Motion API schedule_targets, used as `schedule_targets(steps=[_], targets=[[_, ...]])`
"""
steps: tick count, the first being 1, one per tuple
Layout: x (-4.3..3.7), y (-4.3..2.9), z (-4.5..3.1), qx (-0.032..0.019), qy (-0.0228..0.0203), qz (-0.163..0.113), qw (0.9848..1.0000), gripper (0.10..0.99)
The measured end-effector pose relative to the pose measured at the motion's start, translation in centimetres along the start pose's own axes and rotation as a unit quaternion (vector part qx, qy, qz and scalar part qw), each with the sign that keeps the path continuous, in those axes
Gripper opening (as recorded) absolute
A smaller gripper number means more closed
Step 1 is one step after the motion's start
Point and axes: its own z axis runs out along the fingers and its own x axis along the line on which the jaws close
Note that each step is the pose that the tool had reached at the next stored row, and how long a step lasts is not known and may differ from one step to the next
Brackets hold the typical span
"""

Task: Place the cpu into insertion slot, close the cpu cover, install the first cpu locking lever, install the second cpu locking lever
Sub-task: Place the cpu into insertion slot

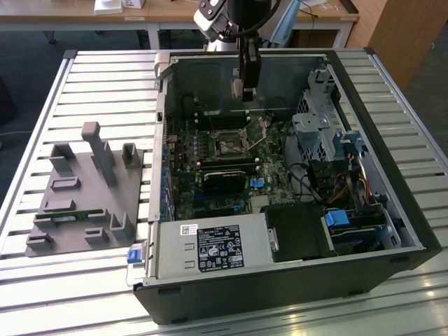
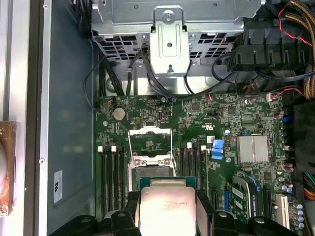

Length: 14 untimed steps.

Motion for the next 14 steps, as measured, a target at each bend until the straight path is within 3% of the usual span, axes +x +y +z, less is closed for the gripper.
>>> schedule_targets(steps=[14], targets=[[-0.01, -0.07, 0.80, 0.0000, -0.0001, 0.000, 1.0000, 0.537]])
